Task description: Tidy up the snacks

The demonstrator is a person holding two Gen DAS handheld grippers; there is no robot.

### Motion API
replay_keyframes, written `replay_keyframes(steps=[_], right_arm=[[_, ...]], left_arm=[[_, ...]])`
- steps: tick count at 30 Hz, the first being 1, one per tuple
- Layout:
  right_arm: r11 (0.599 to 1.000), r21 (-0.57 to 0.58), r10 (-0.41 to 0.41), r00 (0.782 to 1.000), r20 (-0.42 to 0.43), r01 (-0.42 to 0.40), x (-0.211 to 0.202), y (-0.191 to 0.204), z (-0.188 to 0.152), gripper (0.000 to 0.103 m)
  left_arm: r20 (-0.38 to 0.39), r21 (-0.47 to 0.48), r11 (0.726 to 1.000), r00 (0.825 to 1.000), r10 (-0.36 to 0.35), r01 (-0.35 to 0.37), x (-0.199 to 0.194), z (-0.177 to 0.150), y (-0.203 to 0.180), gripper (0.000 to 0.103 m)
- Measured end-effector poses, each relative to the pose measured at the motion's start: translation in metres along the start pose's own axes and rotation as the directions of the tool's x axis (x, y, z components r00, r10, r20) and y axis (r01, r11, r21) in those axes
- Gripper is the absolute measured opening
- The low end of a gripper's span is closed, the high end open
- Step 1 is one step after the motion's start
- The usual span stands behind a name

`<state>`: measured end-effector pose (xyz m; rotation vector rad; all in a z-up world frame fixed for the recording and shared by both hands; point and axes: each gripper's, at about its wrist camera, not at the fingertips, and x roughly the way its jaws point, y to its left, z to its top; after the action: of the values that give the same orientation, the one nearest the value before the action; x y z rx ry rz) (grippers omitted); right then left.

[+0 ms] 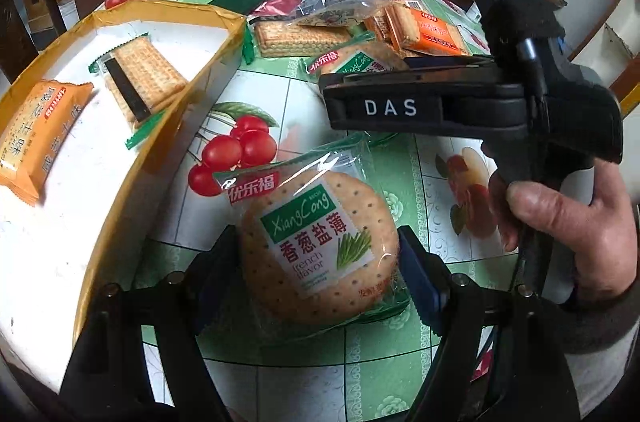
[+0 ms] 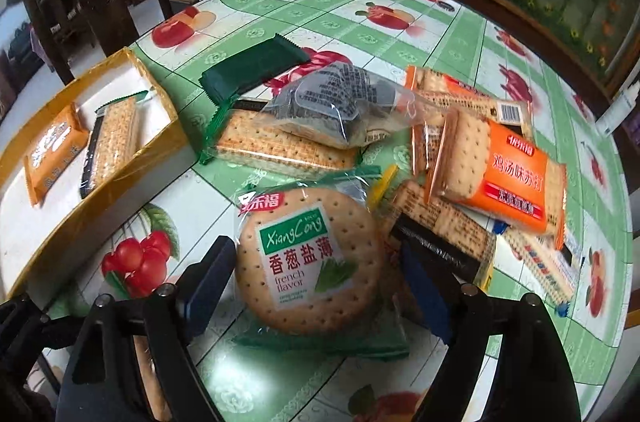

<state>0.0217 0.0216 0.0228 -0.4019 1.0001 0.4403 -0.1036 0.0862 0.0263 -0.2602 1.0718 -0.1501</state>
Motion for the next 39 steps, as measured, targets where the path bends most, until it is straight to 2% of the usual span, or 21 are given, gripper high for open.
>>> replay_keyframes(steps=[1, 3, 9, 12, 14, 16, 21, 25, 27, 32, 39], right_arm=[[1.000, -0.012, -0.001, 1.000, -0.001, 0.001, -0.001, 0.000, -0.002, 0.083], [0.999, -0.033, -0.004, 1.000, -0.001, 0.004, -0.004, 0.002, -0.004, 0.075], [0.999, 0.018, 0.028, 1.000, -0.002, -0.028, -0.016, -0.010, -0.020, 0.073], [0.999, 0.013, 0.041, 0.999, -0.002, -0.041, -0.018, -0.011, -0.023, 0.073], [1.000, -0.006, 0.026, 1.000, -0.014, -0.026, -0.017, -0.006, -0.024, 0.080], [0.999, -0.047, 0.025, 0.999, -0.031, -0.026, -0.016, 0.002, -0.025, 0.081], [0.993, -0.115, -0.024, 0.999, -0.037, 0.020, -0.012, 0.012, -0.028, 0.082], [0.996, -0.082, -0.019, 1.000, -0.019, 0.018, -0.017, 0.003, -0.031, 0.075], [0.999, -0.031, 0.008, 1.000, -0.015, -0.008, -0.021, -0.007, -0.035, 0.075], [0.998, 0.064, 0.016, 1.000, 0.026, -0.018, -0.039, -0.027, -0.047, 0.075], [0.992, 0.123, 0.023, 0.997, 0.075, -0.032, -0.064, -0.042, -0.055, 0.075]], left_arm=[[0.001, 0.001, 1.000, 1.000, -0.002, 0.002, 0.000, 0.000, 0.000, 0.078], [0.003, 0.010, 1.000, 1.000, 0.002, -0.002, -0.001, -0.002, -0.001, 0.078], [0.006, 0.014, 1.000, 1.000, 0.005, -0.005, -0.002, -0.004, -0.001, 0.078], [0.003, 0.019, 1.000, 1.000, 0.010, -0.010, 0.000, -0.003, -0.002, 0.078], [0.004, 0.019, 1.000, 1.000, 0.009, -0.009, 0.000, -0.003, -0.002, 0.078], [0.006, 0.018, 1.000, 1.000, 0.008, -0.008, 0.000, -0.004, -0.001, 0.078], [0.005, 0.021, 1.000, 1.000, 0.009, -0.009, -0.001, -0.005, -0.001, 0.078], [0.007, 0.024, 1.000, 1.000, 0.013, -0.013, -0.001, -0.005, -0.001, 0.078], [0.011, 0.025, 1.000, 1.000, 0.018, -0.018, -0.001, -0.006, -0.002, 0.078], [0.045, 0.064, 0.997, 0.998, 0.043, -0.046, -0.006, -0.006, -0.013, 0.078], [0.099, 0.115, 0.991, 0.993, 0.063, -0.074, -0.019, -0.001, -0.028, 0.078]])
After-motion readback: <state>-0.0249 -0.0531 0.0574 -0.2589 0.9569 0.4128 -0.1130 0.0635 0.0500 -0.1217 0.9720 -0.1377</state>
